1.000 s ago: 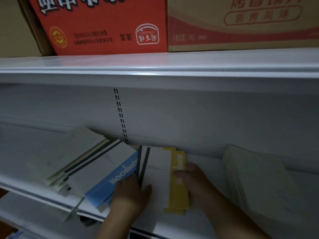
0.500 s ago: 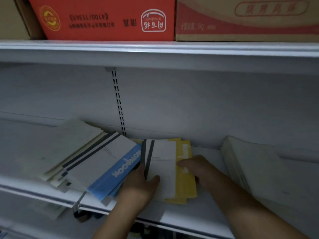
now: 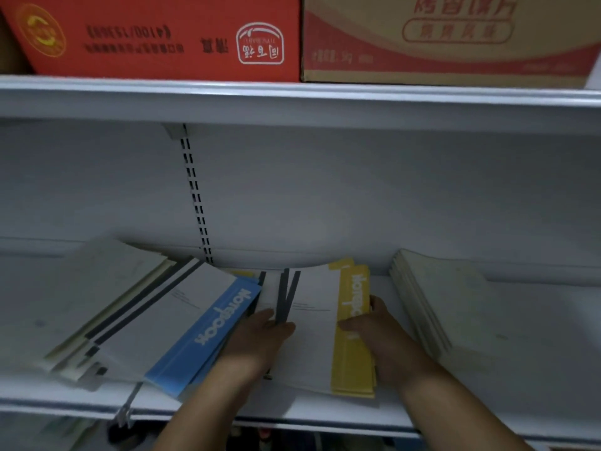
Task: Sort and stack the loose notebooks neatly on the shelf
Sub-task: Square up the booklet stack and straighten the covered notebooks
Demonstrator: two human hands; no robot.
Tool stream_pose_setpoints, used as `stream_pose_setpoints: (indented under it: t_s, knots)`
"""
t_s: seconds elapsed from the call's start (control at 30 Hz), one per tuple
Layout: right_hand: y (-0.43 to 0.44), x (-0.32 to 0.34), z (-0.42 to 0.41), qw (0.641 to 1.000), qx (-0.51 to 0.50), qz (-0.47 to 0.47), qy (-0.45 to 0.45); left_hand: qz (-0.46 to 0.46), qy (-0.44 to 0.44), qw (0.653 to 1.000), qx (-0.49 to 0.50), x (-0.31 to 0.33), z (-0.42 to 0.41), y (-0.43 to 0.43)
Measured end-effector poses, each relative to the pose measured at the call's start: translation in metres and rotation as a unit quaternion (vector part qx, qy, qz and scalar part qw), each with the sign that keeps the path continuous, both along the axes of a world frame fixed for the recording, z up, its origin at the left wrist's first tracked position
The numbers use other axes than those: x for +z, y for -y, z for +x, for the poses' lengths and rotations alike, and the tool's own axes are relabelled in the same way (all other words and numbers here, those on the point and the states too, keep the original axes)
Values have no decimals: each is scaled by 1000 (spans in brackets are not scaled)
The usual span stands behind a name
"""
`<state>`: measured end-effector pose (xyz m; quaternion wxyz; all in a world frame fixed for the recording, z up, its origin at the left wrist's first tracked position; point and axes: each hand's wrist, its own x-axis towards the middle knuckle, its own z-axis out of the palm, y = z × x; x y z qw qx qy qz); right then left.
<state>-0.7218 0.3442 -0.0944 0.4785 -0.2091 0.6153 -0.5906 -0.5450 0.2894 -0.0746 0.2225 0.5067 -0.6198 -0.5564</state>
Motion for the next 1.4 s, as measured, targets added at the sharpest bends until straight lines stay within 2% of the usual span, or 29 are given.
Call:
stream_pose_setpoints:
  t_s: [0.1,0.17,0.3,0.43,0.5,0.57,0.7,0.87,0.93,1.03,1.13,1.2,1.33,1.4]
  knots:
    - [3,1,7,1000,9,-18,16,-138,169,974,-59,-11,4,-7]
    - [5,3,12,999,14,-23,24,-160,191,967,-63,-16,9,-8]
    - [11,9,12,998,13,-15,54,-125,108,985,-40,-3,16,-1]
    - [8,13,18,997,81,-11,6,-58,17,998,-18,4,15,3]
    - [-1,7,17,997,62,-47,-20,-25,-28,999,-1,3,18,6]
    - [-14,2,15,993,37,-109,-2,-4,-67,998,8,2,21,15]
    - [-29,4,12,977,31,-211,-4,10,-149,988,-50,7,15,33]
    - [-39,10,8,971,30,-224,-83,-24,-200,972,-118,11,5,41]
    - [-41,14,6,969,24,-218,-112,-47,-220,970,-90,13,2,37]
    - [-36,18,2,959,4,-195,-206,-96,-227,969,-25,16,-3,22]
    - [-32,11,2,949,-53,-147,-273,-115,-222,968,-11,5,-8,8]
    - [-33,8,3,950,-49,-145,-273,-113,-229,967,-18,-3,-12,3]
    - [-33,10,-1,955,-82,-219,-183,-105,-214,969,-68,-23,-14,-3]
    - [-33,12,3,950,-102,-235,-179,-102,-198,970,-95,-28,-9,-3]
